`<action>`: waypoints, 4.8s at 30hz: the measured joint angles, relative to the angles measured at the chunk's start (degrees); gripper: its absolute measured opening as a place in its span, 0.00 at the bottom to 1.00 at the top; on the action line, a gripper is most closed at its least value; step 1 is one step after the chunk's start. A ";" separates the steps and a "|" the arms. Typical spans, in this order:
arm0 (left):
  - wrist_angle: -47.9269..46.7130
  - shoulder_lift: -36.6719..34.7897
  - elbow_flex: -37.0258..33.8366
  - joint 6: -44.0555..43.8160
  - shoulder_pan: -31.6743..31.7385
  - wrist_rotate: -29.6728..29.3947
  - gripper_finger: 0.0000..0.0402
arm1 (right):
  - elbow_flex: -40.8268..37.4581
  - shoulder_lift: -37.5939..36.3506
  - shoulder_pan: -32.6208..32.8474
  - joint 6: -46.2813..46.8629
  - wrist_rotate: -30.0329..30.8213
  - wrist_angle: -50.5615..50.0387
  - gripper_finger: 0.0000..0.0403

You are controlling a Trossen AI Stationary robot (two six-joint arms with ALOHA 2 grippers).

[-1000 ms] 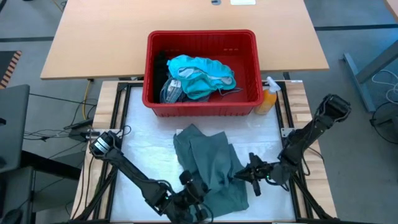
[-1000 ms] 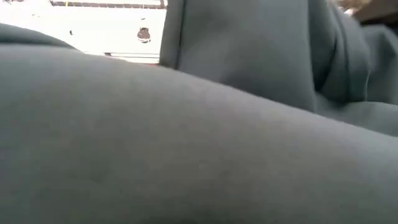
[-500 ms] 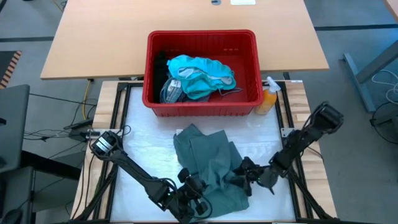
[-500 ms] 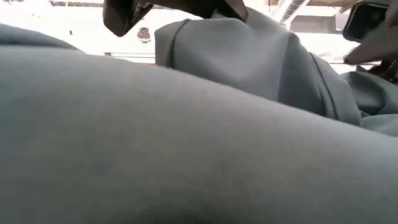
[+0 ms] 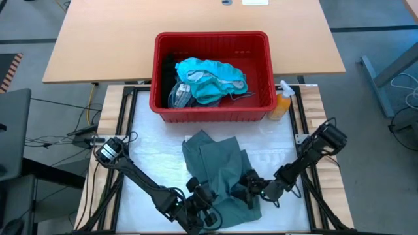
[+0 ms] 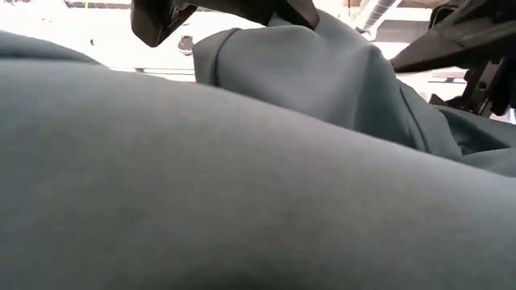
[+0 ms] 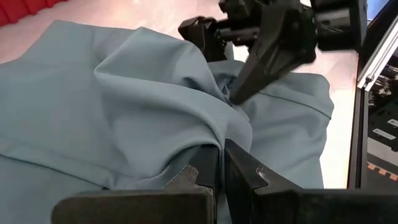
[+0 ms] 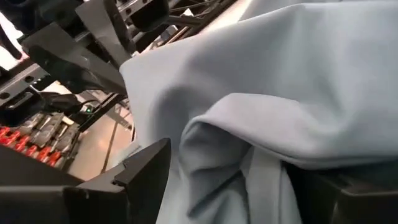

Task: Fold Laundry from Bin
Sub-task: Fold the light blue pants

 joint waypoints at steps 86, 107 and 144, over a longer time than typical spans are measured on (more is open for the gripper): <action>62.03 9.21 5.95 41.80 3.19 42.58 0.00 | 39.09 -39.84 -3.47 -61.22 -9.57 -47.04 0.06; 66.31 -4.97 5.95 54.71 -2.60 39.84 0.00 | 44.58 -40.51 -25.27 -49.66 -15.04 -60.52 0.06; 53.69 -17.48 6.64 50.38 -2.55 26.08 0.00 | 27.75 -63.33 -31.98 -36.09 -50.54 -86.76 0.56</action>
